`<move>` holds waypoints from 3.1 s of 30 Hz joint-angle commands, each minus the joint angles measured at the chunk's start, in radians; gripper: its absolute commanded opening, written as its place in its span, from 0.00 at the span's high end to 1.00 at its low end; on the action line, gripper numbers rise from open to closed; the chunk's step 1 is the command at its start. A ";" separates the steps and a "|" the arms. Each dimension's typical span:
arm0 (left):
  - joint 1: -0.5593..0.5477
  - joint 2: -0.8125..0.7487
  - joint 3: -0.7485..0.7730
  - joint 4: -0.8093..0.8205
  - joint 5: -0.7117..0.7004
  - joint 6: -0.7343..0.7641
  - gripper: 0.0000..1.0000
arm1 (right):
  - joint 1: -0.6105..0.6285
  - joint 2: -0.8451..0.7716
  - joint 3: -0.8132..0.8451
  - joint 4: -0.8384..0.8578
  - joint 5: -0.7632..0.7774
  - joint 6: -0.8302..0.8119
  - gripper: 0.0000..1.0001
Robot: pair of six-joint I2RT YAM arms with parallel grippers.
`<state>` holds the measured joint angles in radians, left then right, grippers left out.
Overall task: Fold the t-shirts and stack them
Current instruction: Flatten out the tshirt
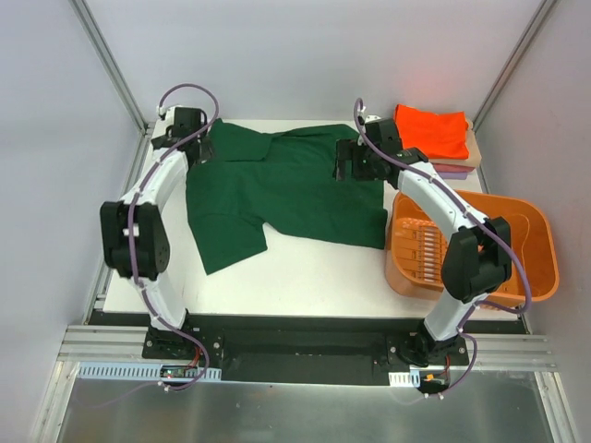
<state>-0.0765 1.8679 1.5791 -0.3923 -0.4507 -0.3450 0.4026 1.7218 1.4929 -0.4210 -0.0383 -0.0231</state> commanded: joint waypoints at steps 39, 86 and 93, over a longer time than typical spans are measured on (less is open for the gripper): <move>-0.023 -0.662 -1.061 -0.010 0.316 -0.532 0.55 | 0.056 -0.337 -0.450 0.191 0.103 0.069 0.04; 0.284 -0.774 -0.926 0.032 0.184 -0.526 1.00 | 0.374 -0.196 -0.583 -0.114 -0.011 0.002 0.30; 0.282 -0.768 -0.927 0.033 0.190 -0.525 1.00 | 0.374 -0.151 -0.568 -0.082 0.032 -0.020 0.35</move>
<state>0.2039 1.0977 0.6518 -0.3717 -0.2695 -0.8722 0.7712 1.5524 0.9085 -0.5209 -0.0326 -0.0364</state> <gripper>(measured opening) 0.010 0.653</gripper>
